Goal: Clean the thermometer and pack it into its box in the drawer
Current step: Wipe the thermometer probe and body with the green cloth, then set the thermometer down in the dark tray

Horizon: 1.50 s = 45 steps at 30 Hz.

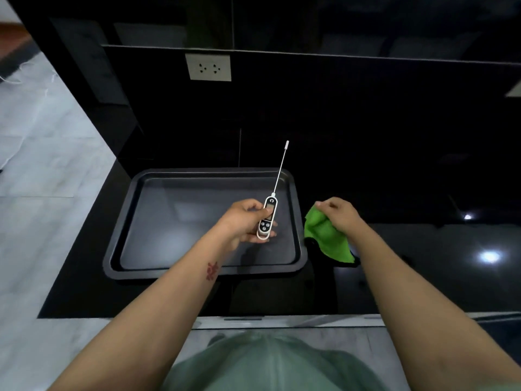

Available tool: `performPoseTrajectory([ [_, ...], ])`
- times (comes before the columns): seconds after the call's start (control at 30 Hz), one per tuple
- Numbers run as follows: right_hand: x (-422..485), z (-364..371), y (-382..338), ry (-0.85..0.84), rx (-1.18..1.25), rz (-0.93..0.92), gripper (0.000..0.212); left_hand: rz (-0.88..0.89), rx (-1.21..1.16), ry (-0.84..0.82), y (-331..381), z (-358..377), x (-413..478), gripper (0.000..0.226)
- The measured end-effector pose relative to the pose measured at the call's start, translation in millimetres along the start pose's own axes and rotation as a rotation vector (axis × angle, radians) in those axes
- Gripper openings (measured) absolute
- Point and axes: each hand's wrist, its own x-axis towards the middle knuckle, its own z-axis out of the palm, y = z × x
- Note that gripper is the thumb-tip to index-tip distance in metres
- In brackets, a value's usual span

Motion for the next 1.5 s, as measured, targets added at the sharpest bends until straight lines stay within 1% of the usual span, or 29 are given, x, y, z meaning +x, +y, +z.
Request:
performPoseTrajectory([
  [0.07,-3.3,9.6,8.1,0.16,-0.105,-0.092,0.033,-0.002,0.016,0.014,0.1,-1.6,0.5,0.014],
  [0.1,-3.9,12.5,12.3,0.208,-0.162,-0.134,0.035,-0.005,0.02,0.021,-0.4,-2.3,0.9,0.014],
  [0.27,-15.3,23.9,23.7,0.32,-0.444,-0.367,0.048,-0.029,0.028,0.039,-3.0,-1.0,4.3,0.014],
  [0.33,-18.9,28.6,28.1,0.29,-0.548,-0.411,0.053,-0.036,0.027,0.032,-3.6,0.7,5.4,0.013],
  [0.43,-19.8,34.3,42.9,0.207,-0.78,-0.347,0.056,-0.045,0.024,0.027,-3.5,2.3,6.1,0.013],
  [0.5,-18.0,34.9,46.9,0.172,-0.853,-0.321,0.057,-0.054,0.016,0.029,-3.7,1.8,6.2,0.013],
  [0.6,-15.1,33.6,40.9,0.155,-0.879,-0.305,0.056,-0.066,0.005,0.03,-4.8,-0.5,5.9,0.009],
  [0.67,-15.6,34.1,32.7,0.21,-0.863,-0.32,0.056,-0.075,0.009,0.035,-5.3,-2.7,6.4,0.009],
  [0.73,-18.9,37.3,19.5,0.277,-0.829,-0.402,0.056,-0.079,0.008,0.056,-5.7,-5.1,7.6,0.011],
  [0.8,-21.6,43.7,0.7,0.285,-0.77,-0.507,0.057,-0.082,-0.01,0.089,-7.9,-7.7,10.3,0.013],
  [0.9,-26.7,59.1,-28.1,0.207,-0.741,-0.657,0.065,-0.097,-0.119,0.149,-12.4,-10.4,14.6,0.019],
  [0.97,-33.1,73.4,-41.7,0.098,-0.755,-0.761,0.07,-0.104,-0.231,0.18,-15.3,-12.9,16.0,0.023],
  [1.03,-39.8,87.5,-49.1,-0.036,-0.77,-0.812,0.074,-0.114,-0.313,0.204,-15.8,-15.7,13.7,0.024],
  [1.07,-42.9,93.5,-51.6,-0.094,-0.766,-0.815,0.075,-0.115,-0.324,0.212,-16.9,-18.2,12.7,0.024],
  [1.13,-47.8,102.7,-54.7,-0.157,-0.749,-0.786,0.072,-0.106,-0.332,0.216,-22.1,-23.7,11.1,0.023],
  [1.23,-49.9,111.1,-57.1,-0.171,-0.691,-0.71,0.062,-0.099,-0.326,0.179,-30.7,-32.2,5.4,0.015],
  [1.3,-48.1,115.4,-56.8,-0.168,-0.671,-0.695,0.058,-0.081,-0.249,0.199,-35.3,-37.2,2.2,0.011],
  [1.33,-47.0,117.5,-55.5,-0.166,-0.685,-0.696,0.057,-0.037,-0.151,0.275,-38.6,-40.1,1.5,0.008],
  [1.37,-45.7,119.1,-53.1,-0.167,-0.709,-0.698,0.056,0.033,0.027,0.402,-42.9,-43.5,2.1,0.004],
  [1.4,-45.6,121.1,-50.4,-0.172,-0.733,-0.694,0.056,0.114,0.27,0.556,-48.3,-48.2,2.4,0.008],
  [1.43,-45.7,123.3,-47.5,-0.177,-0.753,-0.688,0.056,0.195,0.521,0.69,-54.1,-54.0,2.1,0.016],
  [1.47,-46.1,125.0,-44.9,-0.181,-0.766,-0.683,0.056,0.28,0.725,0.764,-58.4,-59.3,0.0,0.024],
  [1.5,-46.3,126.7,-42.6,-0.181,-0.772,-0.683,0.056,0.346,0.879,0.773,-62.2,-64.1,-1.4,0.032],
])
